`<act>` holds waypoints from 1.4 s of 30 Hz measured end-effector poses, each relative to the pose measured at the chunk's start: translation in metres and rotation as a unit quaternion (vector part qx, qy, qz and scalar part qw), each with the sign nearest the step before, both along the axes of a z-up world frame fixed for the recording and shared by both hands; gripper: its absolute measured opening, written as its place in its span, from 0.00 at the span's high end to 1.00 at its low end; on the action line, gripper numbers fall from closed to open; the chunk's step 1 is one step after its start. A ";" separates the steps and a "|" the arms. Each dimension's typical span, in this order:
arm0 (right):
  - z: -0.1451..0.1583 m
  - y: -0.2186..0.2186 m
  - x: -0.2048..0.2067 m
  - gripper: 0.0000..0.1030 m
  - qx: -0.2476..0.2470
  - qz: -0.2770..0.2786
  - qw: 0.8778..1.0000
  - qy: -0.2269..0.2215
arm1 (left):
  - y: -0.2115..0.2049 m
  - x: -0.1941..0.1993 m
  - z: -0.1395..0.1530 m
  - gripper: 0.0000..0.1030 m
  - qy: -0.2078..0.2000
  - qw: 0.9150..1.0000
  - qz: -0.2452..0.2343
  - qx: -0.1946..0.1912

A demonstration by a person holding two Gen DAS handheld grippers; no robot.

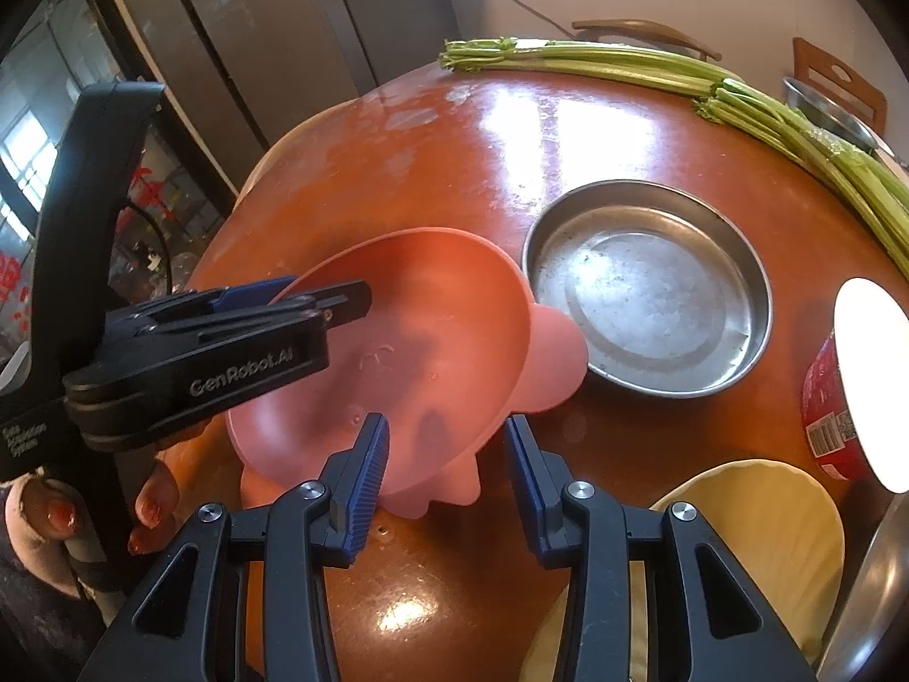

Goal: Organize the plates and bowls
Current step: 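Lift the pink bowl with the left gripper and carry it aside, then lower the pink bowl onto the table and open the left gripper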

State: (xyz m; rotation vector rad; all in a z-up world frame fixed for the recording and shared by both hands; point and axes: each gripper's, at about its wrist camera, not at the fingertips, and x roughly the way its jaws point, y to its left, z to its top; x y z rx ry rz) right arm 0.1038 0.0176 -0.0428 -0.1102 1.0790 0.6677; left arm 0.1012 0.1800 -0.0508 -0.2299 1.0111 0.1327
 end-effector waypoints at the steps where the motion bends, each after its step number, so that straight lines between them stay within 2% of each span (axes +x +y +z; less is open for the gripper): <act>1: 0.000 0.001 -0.001 0.57 -0.001 0.003 1.000 0.000 | 0.001 0.000 -0.001 0.51 -0.001 1.000 0.000 -0.001; 14: -0.001 0.004 -0.010 0.54 0.007 0.019 1.000 0.002 | 0.006 -0.004 0.001 0.51 -0.008 1.000 0.008 -0.005; 21: 0.009 -0.007 -0.011 0.54 0.011 -0.002 1.000 -0.011 | 0.015 -0.011 0.010 0.50 -0.016 0.999 0.035 0.014; 27: 0.019 -0.021 -0.014 0.54 0.021 -0.023 0.999 -0.027 | 0.017 -0.028 0.031 0.49 -0.039 0.997 0.051 0.036; 34: 0.038 -0.038 -0.022 0.53 0.036 -0.036 0.997 -0.054 | -0.002 -0.043 0.059 0.46 -0.067 0.996 0.038 0.045; 42: 0.060 -0.075 -0.037 0.48 0.051 -0.065 0.993 -0.080 | -0.038 -0.053 0.072 0.46 -0.077 0.996 0.005 0.044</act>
